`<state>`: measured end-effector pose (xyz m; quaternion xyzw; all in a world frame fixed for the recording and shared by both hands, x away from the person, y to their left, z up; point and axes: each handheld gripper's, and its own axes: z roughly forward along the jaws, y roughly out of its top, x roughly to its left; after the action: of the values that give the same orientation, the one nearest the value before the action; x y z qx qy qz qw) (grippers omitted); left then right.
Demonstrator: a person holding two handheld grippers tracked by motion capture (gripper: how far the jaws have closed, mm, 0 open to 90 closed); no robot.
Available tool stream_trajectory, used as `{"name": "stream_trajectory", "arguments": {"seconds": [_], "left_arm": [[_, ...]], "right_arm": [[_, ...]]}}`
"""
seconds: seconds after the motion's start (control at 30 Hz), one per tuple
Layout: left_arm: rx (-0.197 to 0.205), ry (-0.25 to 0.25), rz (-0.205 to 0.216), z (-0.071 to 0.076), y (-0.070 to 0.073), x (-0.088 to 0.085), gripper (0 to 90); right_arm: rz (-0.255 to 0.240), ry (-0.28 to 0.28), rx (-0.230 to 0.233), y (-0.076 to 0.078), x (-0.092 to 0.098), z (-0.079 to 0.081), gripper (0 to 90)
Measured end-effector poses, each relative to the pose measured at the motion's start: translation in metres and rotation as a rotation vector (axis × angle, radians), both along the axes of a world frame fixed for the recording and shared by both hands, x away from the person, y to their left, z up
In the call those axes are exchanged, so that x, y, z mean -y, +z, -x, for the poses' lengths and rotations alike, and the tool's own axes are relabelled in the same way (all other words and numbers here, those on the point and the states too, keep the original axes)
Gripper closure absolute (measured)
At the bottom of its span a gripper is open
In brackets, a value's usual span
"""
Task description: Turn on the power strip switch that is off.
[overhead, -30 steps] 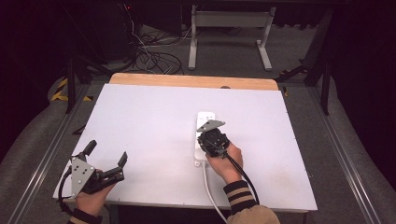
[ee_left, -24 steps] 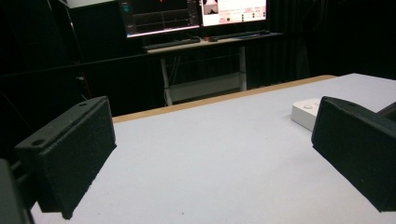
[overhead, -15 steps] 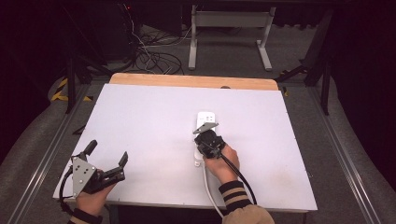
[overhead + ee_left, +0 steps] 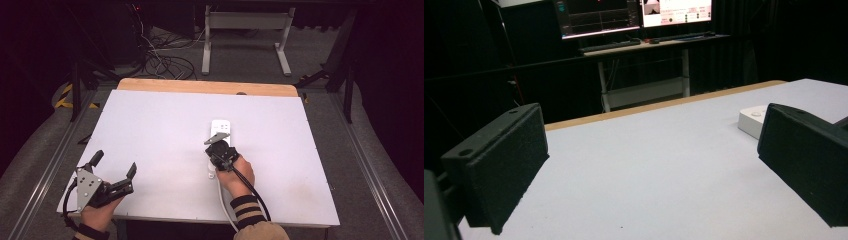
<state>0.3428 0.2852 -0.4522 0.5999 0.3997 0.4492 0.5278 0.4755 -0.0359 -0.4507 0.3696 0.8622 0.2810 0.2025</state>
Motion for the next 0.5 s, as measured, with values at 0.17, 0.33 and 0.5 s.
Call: {"name": "stream_trajectory", "arguments": {"seconds": [0.17, 0.33, 0.5], "left_arm": [[-0.002, 0.005, 0.004, -0.0002, -0.0002, -0.0005, 0.4], [0.000, 0.006, 0.002, 0.0002, 0.0003, -0.0013, 0.4], [-0.008, 0.005, -0.001, -0.0009, -0.0004, -0.0010, 0.4]], "right_arm": [[-0.008, -0.023, 0.007, -0.0021, 0.0003, 0.0013, 90.0], [-0.025, -0.027, 0.009, -0.0029, 0.0036, 0.0022, 90.0], [0.006, -0.025, 0.036, -0.0038, 0.0007, 0.0049, 90.0]]}}
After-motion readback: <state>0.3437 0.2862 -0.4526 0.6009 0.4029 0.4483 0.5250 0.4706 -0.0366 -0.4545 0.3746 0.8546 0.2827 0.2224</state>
